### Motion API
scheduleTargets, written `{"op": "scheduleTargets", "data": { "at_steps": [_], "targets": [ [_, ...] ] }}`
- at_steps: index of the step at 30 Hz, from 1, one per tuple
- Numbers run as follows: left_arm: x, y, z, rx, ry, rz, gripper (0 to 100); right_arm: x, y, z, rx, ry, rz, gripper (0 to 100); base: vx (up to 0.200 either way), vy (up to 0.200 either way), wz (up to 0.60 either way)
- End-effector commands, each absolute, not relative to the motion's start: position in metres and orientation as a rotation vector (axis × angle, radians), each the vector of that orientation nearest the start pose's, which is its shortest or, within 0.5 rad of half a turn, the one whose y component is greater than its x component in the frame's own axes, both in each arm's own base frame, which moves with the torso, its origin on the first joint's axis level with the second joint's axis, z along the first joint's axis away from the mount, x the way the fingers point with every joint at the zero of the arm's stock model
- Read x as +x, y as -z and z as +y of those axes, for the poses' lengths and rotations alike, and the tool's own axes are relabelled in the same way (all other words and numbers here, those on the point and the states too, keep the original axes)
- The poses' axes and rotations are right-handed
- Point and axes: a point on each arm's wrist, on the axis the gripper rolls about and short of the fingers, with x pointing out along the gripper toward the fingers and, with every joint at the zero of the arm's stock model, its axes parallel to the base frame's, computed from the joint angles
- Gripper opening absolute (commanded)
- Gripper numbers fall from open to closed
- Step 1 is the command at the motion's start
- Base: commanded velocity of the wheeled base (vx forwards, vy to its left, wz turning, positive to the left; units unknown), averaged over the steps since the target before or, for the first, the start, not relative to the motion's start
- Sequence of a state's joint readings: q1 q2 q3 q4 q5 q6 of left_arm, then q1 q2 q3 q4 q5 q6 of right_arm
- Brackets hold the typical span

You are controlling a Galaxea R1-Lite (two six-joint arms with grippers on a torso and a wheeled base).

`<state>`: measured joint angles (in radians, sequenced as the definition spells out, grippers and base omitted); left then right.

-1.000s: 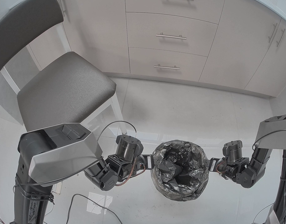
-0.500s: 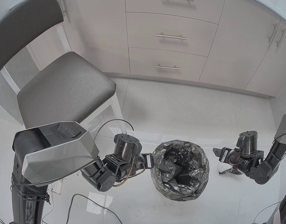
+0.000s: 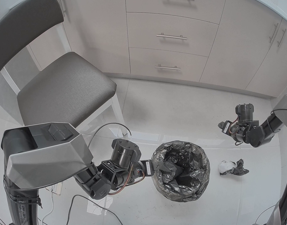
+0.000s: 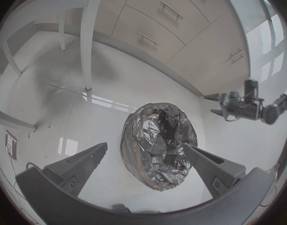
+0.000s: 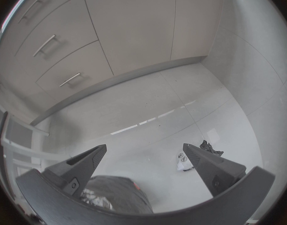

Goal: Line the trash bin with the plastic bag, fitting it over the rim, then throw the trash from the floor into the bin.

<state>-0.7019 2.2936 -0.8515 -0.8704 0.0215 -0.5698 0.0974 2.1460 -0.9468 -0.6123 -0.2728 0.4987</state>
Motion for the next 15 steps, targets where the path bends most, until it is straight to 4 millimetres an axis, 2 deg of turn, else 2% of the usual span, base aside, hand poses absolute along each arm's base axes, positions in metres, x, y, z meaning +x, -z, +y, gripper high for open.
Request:
{"op": "scheduleTargets", "data": {
  "at_steps": [1,3,4,5,7,8,9,11,12,13,14,15],
  "targets": [
    [0.221,-0.049,-0.225,-0.34,0.549,0.729,100,0.481,0.03,-0.016,0.391,0.55,0.693,100,0.0,0.0,0.0],
    [0.204,-0.07,-0.207,-0.373,0.579,0.653,100,0.495,0.039,-0.028,0.395,0.581,0.699,100,0.0,0.0,0.0],
    [0.202,-0.075,-0.203,-0.381,0.584,0.632,100,0.498,0.04,-0.03,0.398,0.584,0.698,100,0.0,0.0,0.0],
    [0.191,-0.092,-0.188,-0.394,0.601,0.569,100,0.504,0.038,-0.034,0.405,0.581,0.695,100,0.0,0.0,0.0],
    [0.18,-0.11,-0.169,-0.367,0.607,0.486,100,0.51,0.038,-0.038,0.398,0.576,0.704,100,0.0,0.0,0.0],
    [0.18,-0.11,-0.169,-0.367,0.607,0.486,100,0.51,0.038,-0.038,0.398,0.576,0.704,100,0.0,0.0,0.0],
    [0.172,-0.126,-0.146,-0.306,0.551,0.38,100,0.516,0.038,-0.04,0.379,0.546,0.72,100,0.0,0.0,0.0],
    [0.166,-0.138,-0.125,-0.245,0.426,0.277,100,0.521,0.039,-0.051,0.319,0.51,0.745,100,0.0,0.0,0.0],
    [0.166,-0.139,-0.124,-0.241,0.415,0.271,100,0.521,0.04,-0.052,0.314,0.508,0.748,100,0.0,0.0,0.0],
    [0.159,-0.149,-0.106,-0.217,0.284,0.188,100,0.523,0.048,-0.061,0.23,0.482,0.781,100,0.0,0.0,0.0],
    [0.158,-0.151,-0.103,-0.215,0.266,0.177,100,0.522,0.051,-0.062,0.214,0.477,0.791,100,0.0,0.0,0.0],
    [0.149,-0.156,-0.087,-0.201,0.193,0.136,100,0.519,0.06,-0.072,0.129,0.455,0.84,100,0.0,0.0,0.0]
  ]
}}
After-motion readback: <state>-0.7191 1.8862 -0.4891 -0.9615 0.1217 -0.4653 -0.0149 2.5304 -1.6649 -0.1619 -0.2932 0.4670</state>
